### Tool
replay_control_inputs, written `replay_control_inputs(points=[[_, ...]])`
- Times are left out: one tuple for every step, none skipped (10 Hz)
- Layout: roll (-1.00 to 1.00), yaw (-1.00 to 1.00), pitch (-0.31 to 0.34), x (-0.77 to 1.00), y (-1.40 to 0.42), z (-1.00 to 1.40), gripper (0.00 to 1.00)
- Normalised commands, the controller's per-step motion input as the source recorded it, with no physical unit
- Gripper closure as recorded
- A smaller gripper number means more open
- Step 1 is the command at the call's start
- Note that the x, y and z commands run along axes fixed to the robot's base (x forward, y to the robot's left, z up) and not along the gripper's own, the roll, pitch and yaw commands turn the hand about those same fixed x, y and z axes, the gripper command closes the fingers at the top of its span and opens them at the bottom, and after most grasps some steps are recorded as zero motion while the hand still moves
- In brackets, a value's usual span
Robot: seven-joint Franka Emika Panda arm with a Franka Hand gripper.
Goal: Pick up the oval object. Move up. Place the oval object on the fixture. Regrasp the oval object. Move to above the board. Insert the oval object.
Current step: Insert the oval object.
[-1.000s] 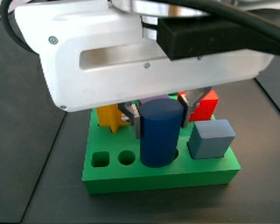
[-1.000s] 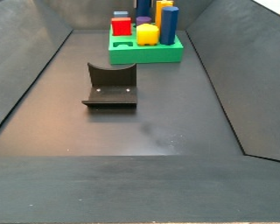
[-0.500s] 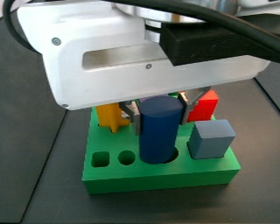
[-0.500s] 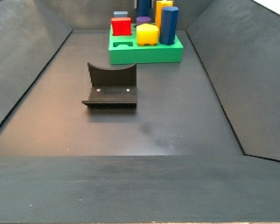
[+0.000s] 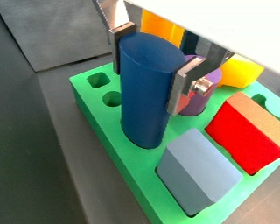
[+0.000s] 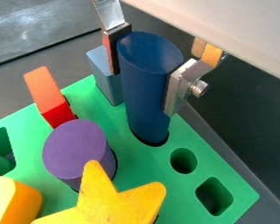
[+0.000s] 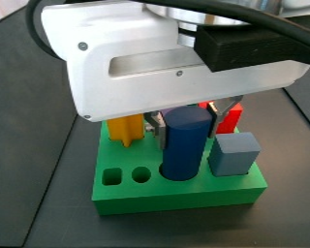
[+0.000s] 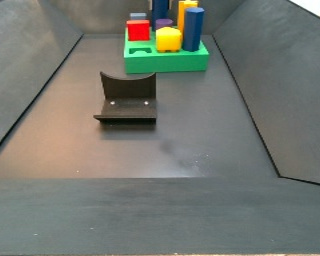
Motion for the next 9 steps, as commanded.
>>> replay_control_inputs(points=[[0.08,0.0,0.06,-0.34,0.19,-0.16,1.0],[0.07,0.0,0.066,-0.33,0.18,-0.16,1.0],[0.07,0.0,0.079,-0.41,0.19,-0.17,1.0],[0.03,0.0,0.039,-0.06,0.02,-0.05,1.0],[0.03,0.02,-0.014,0.0,-0.01,-0.21,1.0],[0.23,0.11,-0.066,0.0,-0.13,-0.78,1.0],[0.23,0.13,-0.061,0.09,-0.08,-0.79,1.0],[0.15,0.04,-0.041,0.13,-0.05,-0.43,1.0],[0.0,0.0,0.0,0.0,0.0,0.0,1.0]])
